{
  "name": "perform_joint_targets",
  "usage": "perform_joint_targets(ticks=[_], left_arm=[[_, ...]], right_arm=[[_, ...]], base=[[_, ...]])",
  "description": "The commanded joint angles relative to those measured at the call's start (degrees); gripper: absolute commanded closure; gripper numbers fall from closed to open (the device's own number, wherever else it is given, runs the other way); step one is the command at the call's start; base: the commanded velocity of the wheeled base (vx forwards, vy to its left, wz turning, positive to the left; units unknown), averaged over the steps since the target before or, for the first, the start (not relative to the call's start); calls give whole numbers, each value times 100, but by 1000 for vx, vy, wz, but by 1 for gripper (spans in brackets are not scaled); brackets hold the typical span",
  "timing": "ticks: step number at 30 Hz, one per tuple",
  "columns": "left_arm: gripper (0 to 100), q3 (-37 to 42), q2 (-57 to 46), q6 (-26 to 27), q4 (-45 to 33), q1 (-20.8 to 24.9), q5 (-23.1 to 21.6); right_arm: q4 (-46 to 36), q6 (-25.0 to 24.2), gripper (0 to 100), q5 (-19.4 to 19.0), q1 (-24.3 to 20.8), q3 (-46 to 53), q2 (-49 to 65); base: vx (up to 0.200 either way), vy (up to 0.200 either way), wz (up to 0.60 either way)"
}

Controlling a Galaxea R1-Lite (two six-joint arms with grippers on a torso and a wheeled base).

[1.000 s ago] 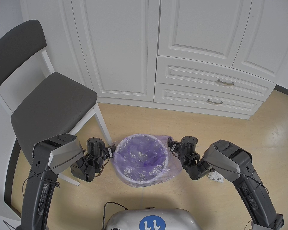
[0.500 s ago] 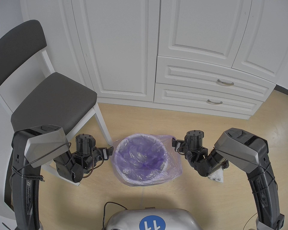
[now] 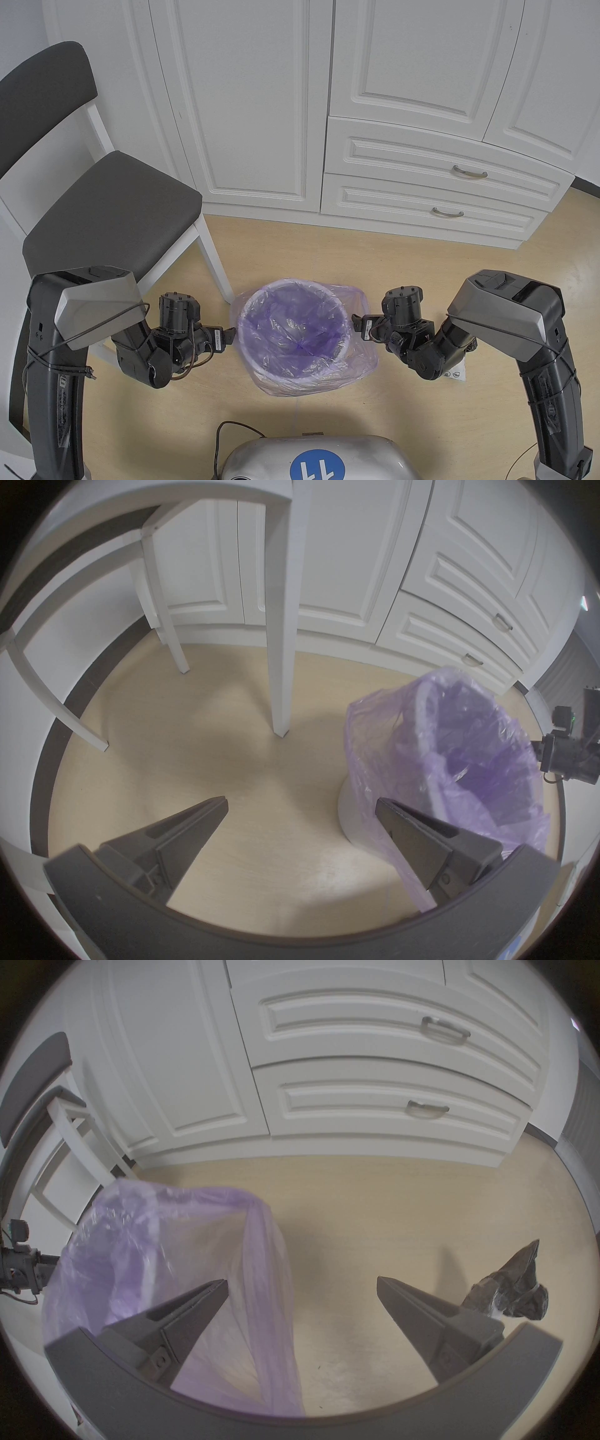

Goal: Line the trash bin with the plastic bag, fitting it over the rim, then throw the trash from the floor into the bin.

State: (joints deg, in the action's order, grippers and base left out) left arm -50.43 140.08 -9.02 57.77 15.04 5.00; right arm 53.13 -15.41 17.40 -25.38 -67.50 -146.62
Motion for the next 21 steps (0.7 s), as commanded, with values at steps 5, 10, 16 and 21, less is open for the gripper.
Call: perform_joint_targets(ticks=[5,10,16,21], left_arm=[[0,-195,599,-3,6,43,1],[0,-265,670,6,-47,43,1],[0,-362,687,6,-64,-10,54],[0,-591,749,85,-99,-256,71]], right_arm=[[-435,-76,0,-228,-37,-26,-218],[-663,-173,0,-219,-37,-141,-236],[-654,-182,0,-202,-37,-167,-253],[-593,-182,0,-158,-72,-167,-253]], base=[[0,0,0],[0,0,0],[0,0,0],[0,0,0]])
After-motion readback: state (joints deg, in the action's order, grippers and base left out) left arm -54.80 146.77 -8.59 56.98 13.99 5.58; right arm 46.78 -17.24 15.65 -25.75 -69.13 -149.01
